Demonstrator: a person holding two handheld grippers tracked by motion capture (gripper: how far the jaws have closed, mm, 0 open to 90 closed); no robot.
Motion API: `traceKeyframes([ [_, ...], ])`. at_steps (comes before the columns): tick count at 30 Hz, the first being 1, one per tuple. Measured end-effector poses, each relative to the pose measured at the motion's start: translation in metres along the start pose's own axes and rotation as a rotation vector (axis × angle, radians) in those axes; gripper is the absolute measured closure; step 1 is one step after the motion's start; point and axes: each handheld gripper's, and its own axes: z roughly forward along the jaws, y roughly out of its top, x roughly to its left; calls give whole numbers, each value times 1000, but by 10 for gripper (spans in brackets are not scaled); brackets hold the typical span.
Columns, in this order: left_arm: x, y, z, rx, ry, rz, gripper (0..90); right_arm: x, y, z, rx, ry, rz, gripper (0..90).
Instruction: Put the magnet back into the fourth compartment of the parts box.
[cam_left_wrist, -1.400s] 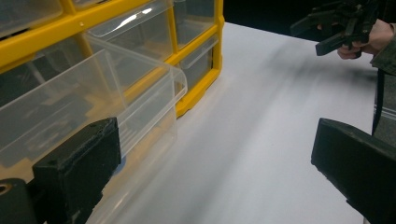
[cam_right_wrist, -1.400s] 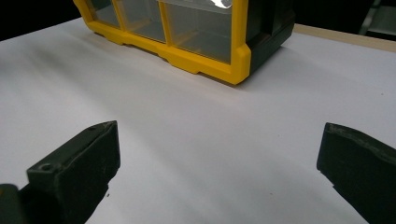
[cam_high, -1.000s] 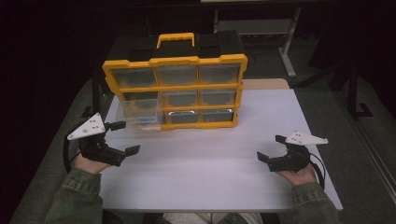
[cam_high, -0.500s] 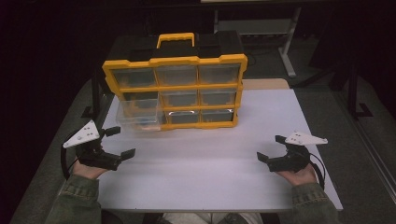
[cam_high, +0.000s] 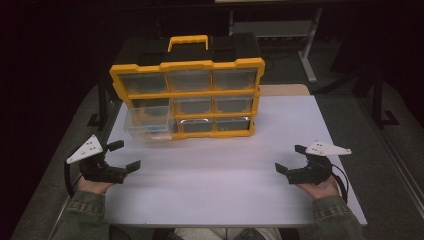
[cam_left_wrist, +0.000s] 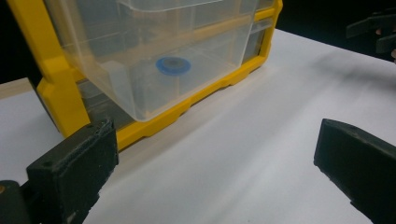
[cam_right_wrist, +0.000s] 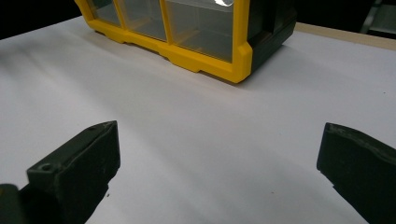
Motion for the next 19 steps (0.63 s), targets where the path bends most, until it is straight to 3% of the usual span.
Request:
traceKeyframes([
  [4,1,-6,-1,-12,20,-18,0,0,0,-1,-6,0,-3,0],
  [13,4,-18,-7,-47,110,-77,0,2,0,-2,-15,3,-15,0],
  [19,5,-24,-7,-49,114,-88,0,3,0,-4,-23,2,-15,0],
])
